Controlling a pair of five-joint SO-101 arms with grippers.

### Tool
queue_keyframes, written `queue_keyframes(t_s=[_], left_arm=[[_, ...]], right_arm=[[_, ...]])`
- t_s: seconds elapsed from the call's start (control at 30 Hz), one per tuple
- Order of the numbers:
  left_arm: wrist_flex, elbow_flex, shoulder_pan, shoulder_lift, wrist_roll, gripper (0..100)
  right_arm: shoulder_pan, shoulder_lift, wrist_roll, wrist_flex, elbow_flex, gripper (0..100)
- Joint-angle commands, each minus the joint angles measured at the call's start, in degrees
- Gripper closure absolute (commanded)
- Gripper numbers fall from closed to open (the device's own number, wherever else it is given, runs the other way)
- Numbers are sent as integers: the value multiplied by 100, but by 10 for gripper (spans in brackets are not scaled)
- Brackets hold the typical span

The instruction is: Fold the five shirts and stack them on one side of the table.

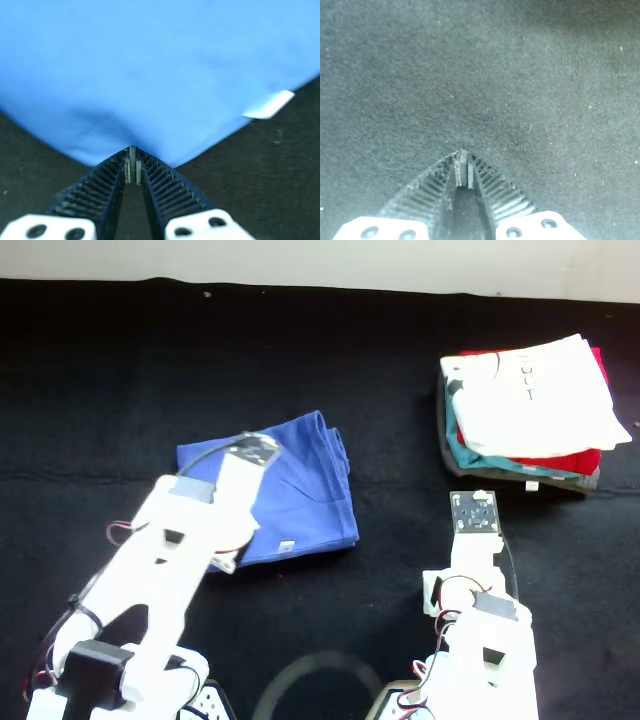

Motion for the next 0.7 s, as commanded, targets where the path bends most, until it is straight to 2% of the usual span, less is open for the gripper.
queue_keyframes(t_s=[0.0, 0.2, 0.33, 0.47, 0.67], left_arm=[[-9, -31, 303, -462, 9, 991], [396, -444, -40, -1358, 0, 991], [79, -681, -769, -1481, -35, 992], [-642, -848, -1402, -734, -193, 992], [-615, -1429, -1516, 558, 26, 992]], right_arm=[[145, -4, 9, -119, 75, 993], [145, -4, 9, -119, 75, 993], [119, -4, 18, 268, -136, 993], [-338, 48, 18, 1789, -1622, 993], [-1138, 523, -659, 3064, -4374, 993]])
